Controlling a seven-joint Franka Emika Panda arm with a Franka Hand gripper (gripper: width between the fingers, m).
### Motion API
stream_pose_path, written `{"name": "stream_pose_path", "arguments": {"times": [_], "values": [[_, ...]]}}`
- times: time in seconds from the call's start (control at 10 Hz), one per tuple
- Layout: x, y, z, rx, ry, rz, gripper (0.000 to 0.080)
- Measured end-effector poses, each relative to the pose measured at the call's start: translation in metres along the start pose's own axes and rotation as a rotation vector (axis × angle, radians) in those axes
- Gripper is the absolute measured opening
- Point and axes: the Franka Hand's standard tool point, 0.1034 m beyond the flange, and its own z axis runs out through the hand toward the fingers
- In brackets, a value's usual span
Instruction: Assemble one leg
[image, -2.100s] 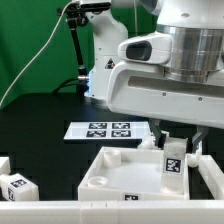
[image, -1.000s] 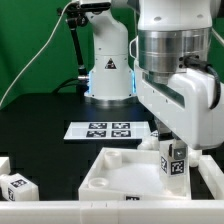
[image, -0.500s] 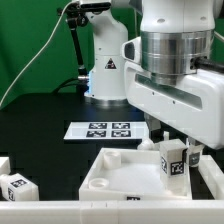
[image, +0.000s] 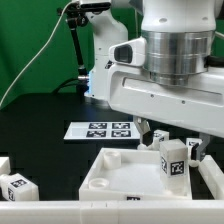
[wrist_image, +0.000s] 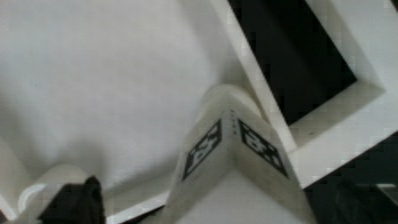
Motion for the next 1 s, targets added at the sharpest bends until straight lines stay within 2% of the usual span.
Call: {"name": "stream_pose_path", "arguments": {"times": [0.4, 0.6, 0.9, 1.0], "values": [[0.0018, 0.0025, 0.0007, 0.000, 0.000, -0.303, 0.0649], [0.0032, 0.0050, 0.0005, -0.022, 0.007, -0.468, 0.0649], [0.0034, 0.0053, 0.0003, -0.028, 0.008, -0.510, 0.0649], [0.0037, 0.0058, 0.0006, -0.028, 0.008, -0.506, 0.0525]]}}
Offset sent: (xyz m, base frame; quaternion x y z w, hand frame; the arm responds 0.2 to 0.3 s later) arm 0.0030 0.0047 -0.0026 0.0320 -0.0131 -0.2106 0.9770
